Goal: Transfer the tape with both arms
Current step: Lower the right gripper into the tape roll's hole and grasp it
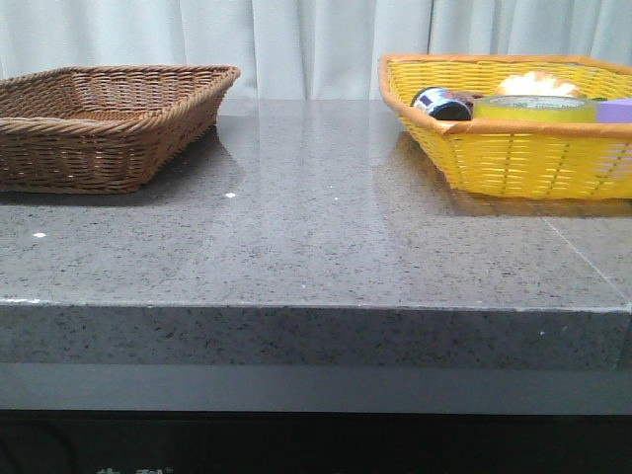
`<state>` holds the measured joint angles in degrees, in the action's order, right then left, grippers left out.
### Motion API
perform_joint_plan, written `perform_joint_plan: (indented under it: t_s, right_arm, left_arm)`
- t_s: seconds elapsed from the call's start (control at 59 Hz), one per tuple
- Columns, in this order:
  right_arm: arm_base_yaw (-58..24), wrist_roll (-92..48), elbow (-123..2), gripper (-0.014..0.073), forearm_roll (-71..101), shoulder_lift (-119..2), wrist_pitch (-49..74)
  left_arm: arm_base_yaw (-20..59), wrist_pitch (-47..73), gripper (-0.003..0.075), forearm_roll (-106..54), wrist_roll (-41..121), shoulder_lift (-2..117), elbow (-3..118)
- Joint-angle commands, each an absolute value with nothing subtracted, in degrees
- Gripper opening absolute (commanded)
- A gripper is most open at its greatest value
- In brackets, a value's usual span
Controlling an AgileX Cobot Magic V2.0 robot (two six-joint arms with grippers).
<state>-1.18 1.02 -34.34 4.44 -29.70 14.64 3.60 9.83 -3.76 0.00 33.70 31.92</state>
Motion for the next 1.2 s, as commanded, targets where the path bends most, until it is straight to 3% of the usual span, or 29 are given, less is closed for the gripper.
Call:
perform_joint_plan:
  t_s: [0.0, 0.051, 0.153, 0.254, 0.322, 0.577, 0.95, 1.187]
  right_arm:
    - [-0.7, 0.9, -36.4, 0.0002, 3.7, -30.3, 10.4]
    - [-0.7, 0.9, -36.4, 0.0108, 3.7, -30.3, 10.4]
    - [-0.7, 0.9, -36.4, 0.0372, 3.7, -30.3, 10.3]
    - [-0.7, 0.9, -36.4, 0.0559, 3.7, -30.3, 9.0]
    - [-0.7, 0.9, -36.4, 0.0605, 3.7, -30.3, 7.5]
    - [-0.7, 1.0, -39.2, 0.0601, 3.7, -34.5, 8.3]
    - [-0.6, 2.6, -71.1, 0.0601, 3.7, -66.6, 38.0]
    - [-0.6, 2.9, -86.8, 0.0601, 3.5, -84.3, 43.1]
  left_arm:
    - [3.6, 5.3, 0.0094, -4.1, 0.0, 34.1, 34.1]
    - [3.6, 5.2, 0.0204, -4.1, 0.0, 34.1, 34.1]
    - [3.6, 5.2, 0.0501, -4.1, 0.0, 34.1, 34.1]
    - [3.6, 5.3, 0.0640, -4.1, 0.0, 34.1, 34.1]
    - [3.6, 5.3, 0.0646, -4.1, 0.0, 34.1, 34.1]
    - [3.6, 5.3, 0.0637, -4.1, 0.0, 34.1, 34.1]
    - [3.6, 5.3, 0.0637, -4.1, 0.0, 34.1, 34.1]
    - [3.6, 5.3, 0.0638, -4.1, 0.0, 34.1, 34.1]
